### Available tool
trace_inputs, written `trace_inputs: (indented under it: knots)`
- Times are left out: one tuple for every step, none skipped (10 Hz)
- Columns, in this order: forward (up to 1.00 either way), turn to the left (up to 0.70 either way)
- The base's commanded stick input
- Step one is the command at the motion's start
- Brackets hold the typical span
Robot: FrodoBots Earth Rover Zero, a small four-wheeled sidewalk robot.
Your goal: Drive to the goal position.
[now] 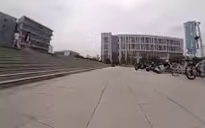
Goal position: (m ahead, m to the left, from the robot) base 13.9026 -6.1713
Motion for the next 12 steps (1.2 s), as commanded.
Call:
trace_inputs:
  knots:
    - [0.70,0.01]
    - [0.70,-0.08]
    - [0.70,-0.13]
    - [0.70,-0.13]
    - [0.70,-0.13]
    - [0.70,-0.05]
    - [0.70,-0.01]
    - [0.70,0.01]
    - [0.70,0.01]
    - [0.70,0.01]
    - [0.70,0.01]
    - [0.70,-0.04]
